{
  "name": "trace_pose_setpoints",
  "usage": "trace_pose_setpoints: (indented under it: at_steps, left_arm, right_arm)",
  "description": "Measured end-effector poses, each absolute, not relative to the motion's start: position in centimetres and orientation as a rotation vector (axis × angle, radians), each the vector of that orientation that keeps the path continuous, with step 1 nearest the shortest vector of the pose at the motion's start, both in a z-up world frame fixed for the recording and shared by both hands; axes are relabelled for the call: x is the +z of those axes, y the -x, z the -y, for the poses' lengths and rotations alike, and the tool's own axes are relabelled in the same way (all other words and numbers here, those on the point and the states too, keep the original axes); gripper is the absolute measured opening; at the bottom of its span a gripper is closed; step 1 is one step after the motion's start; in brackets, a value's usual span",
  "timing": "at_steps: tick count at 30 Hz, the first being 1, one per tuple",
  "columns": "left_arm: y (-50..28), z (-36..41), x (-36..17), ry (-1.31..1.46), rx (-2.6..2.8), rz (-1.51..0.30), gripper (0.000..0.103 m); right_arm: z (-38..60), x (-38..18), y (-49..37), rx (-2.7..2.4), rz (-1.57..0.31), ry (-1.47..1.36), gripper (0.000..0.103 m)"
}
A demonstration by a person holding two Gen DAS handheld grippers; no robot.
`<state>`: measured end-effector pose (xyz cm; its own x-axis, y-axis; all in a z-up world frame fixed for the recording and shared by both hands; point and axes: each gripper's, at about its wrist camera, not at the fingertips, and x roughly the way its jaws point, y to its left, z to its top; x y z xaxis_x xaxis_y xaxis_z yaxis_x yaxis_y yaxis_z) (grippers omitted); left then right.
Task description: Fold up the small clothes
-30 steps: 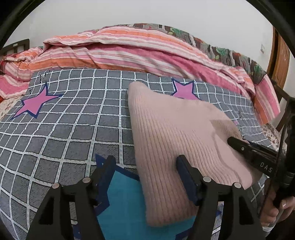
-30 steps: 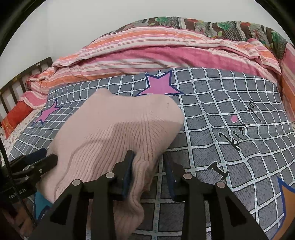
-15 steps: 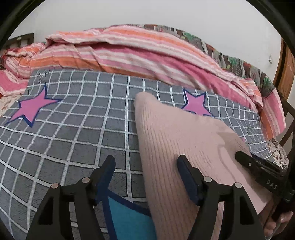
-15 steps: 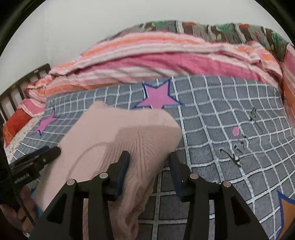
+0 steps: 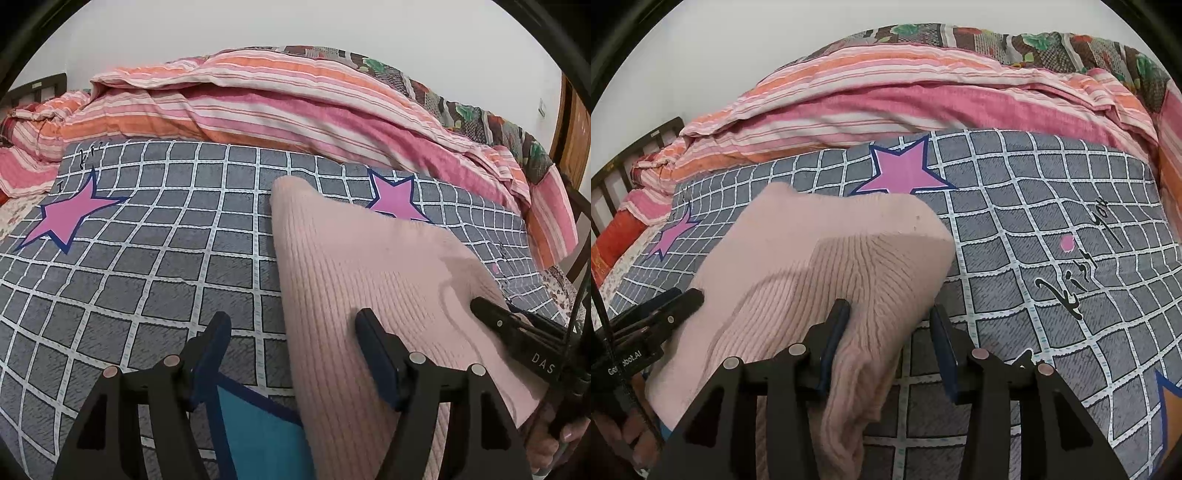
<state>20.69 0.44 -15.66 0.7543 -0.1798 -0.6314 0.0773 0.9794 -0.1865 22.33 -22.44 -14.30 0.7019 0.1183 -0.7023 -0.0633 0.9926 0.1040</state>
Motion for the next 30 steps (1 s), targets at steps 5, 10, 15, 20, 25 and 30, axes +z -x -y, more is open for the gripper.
trace_pose_setpoints:
  at_steps: [5,10,15,20,25,30]
  left_arm:
    - [-20.57,-0.41,-15.66,0.158,-0.144,-0.703,0.07]
    - [-20.49,-0.45,-15.66,0.152,-0.14,-0.697,0.07]
    - [-20.46,-0.51,-15.66,0.16,-0.141,-0.695,0.07]
    - [-20.33,-0.35,-15.61,0.149,-0.129,-0.685,0.07]
    - [-20.22,-0.18,-15.56,0.135,-0.12,-0.67,0.07]
    - [-20.2,-0.43,-15.74,0.157,-0.132,-0.668,0.07]
  right_arm:
    - [22.57,-14.31,-22.29,0.086,-0.785,-0.074,0.048]
    - [22.72,-14.39,-22.29,0.082,-0.786,-0.083,0.055]
    - [22.58,-14.4,-22.21,0.082,-0.782,-0.08,0.055]
    - [22.57,-14.39,-22.25,0.085,-0.782,-0.08,0.055]
    - [22.62,-14.33,-22.19,0.089,-0.784,-0.089,0.055]
    - [22.58,-14.3,-22.19,0.092,-0.783,-0.087,0.055]
